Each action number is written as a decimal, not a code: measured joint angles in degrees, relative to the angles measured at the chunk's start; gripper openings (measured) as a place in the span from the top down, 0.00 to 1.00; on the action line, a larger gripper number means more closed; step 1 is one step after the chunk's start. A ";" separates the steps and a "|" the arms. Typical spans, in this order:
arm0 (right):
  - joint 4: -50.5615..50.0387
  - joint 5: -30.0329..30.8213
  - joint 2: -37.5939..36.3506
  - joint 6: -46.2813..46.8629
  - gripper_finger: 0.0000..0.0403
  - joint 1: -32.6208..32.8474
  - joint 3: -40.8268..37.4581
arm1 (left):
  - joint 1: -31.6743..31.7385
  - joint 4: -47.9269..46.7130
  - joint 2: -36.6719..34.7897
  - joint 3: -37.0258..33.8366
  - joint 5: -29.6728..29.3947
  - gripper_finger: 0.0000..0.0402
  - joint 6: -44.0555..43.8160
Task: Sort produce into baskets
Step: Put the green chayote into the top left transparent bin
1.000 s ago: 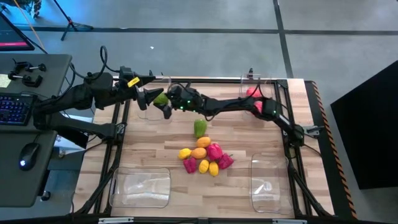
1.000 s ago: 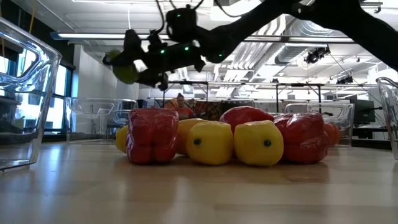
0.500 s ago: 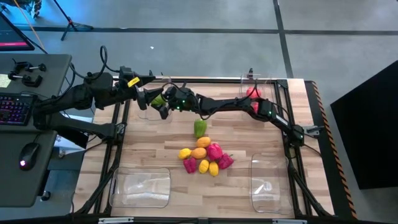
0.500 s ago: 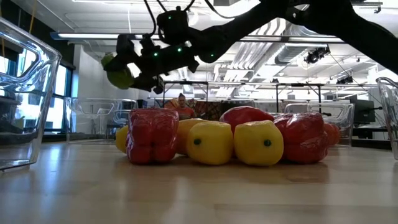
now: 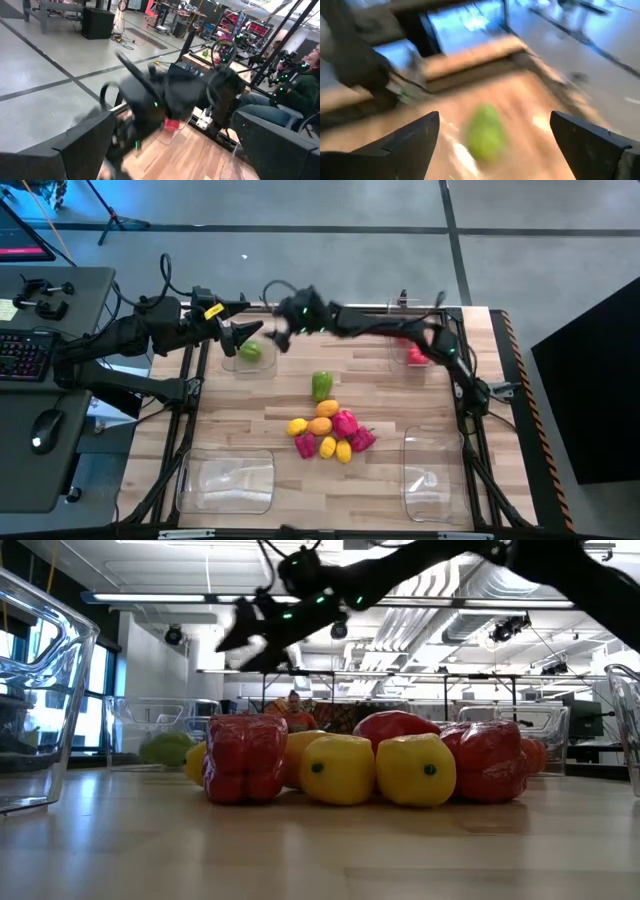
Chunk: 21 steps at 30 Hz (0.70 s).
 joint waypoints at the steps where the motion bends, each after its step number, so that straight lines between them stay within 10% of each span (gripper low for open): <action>1: -4.97 0.38 -1.61 -2.15 0.08 -0.94 0.01 | 0.00 0.03 0.00 0.00 0.00 0.01 0.02; 8: -27.27 -2.75 -12.61 -11.28 0.08 -5.02 -6.88 | -0.13 -0.95 0.00 0.02 1.76 0.01 1.14; 21: -14.59 0.50 -57.55 12.91 0.08 2.31 -56.35 | 4.22 1.20 10.48 -4.70 8.27 0.01 -3.70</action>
